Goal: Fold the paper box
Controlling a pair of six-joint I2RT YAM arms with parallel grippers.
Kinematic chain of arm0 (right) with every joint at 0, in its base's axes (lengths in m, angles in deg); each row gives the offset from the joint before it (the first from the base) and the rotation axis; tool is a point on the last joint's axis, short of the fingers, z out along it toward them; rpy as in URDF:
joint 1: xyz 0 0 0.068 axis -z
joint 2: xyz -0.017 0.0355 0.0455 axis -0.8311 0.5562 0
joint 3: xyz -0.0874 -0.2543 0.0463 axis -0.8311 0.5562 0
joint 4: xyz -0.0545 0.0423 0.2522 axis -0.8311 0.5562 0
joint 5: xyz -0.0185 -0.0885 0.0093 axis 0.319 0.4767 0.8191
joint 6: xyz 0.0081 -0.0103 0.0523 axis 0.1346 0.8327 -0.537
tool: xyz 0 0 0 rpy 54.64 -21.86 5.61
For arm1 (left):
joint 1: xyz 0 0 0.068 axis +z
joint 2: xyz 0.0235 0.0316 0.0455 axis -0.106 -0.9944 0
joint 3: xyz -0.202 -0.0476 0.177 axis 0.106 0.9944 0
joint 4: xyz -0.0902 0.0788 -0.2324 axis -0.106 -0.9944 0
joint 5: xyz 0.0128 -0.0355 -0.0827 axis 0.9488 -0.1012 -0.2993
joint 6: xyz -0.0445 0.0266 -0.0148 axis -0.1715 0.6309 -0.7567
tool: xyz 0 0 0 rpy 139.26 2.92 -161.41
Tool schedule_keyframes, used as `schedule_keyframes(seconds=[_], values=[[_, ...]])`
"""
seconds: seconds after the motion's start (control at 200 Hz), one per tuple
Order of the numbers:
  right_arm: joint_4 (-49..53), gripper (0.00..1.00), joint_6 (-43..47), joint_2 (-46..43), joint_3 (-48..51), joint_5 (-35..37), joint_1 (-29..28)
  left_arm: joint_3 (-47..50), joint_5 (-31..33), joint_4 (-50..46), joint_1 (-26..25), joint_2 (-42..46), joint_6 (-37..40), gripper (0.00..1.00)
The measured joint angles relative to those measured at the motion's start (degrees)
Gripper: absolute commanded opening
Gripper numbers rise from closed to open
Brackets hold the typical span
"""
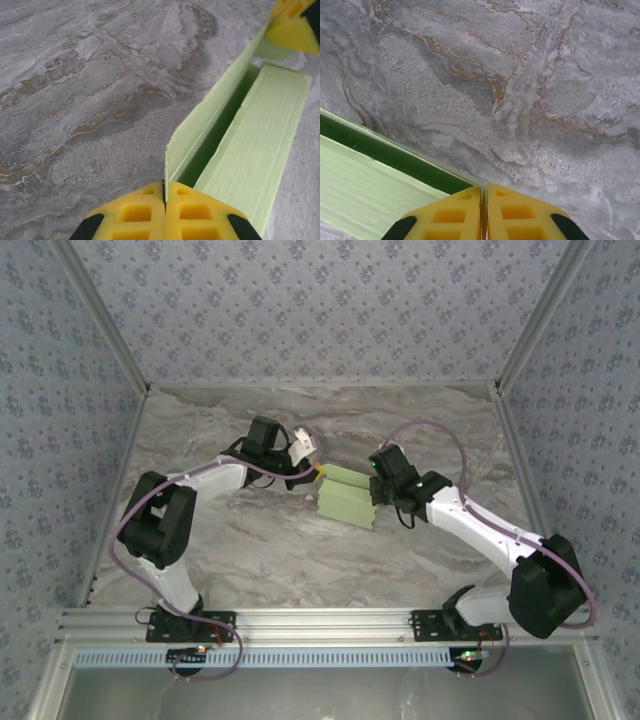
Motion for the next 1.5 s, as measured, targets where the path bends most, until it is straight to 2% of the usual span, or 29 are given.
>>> schedule_keyframes(seconds=[0.305, 0.51, 0.924, 1.094, 1.379, 1.424, 1.499], values=[[3.8, 0.13, -14.9, 2.4, -2.3, 5.7, -3.5, 8.0, 15.0, 9.6, -5.5, 6.4, -13.2, 0.00], [9.4, 0.16, -21.1, 4.9, -8.0, 10.4, -6.6, 11.2, 24.2, 13.5, -8.2, 9.4, -18.1, 0.00], [9.5, 0.15, -25.4, 5.2, -8.7, 10.4, -7.1, 17.9, 28.2, 22.3, -9.7, 9.8, -25.0, 0.00], [9.4, 0.17, -25.6, 5.2, -8.6, 10.0, -7.1, 19.1, 30.0, 24.6, -10.4, 9.6, -26.8, 0.00], [8.2, 0.18, -26.8, 3.7, -4.8, 9.9, -7.4, 21.6, 38.4, 28.9, -14.8, 9.7, -26.2, 0.00], [8.1, 0.20, -26.9, 3.3, -4.5, 9.7, -7.4, 21.8, 39.9, 29.3, -15.5, 9.7, -25.8, 0.00], [8.1, 0.29, -27.0, 2.4, -3.9, 9.3, -7.5, 22.2, 42.0, 30.2, -16.6, 9.7, -25.0, 0.00]])
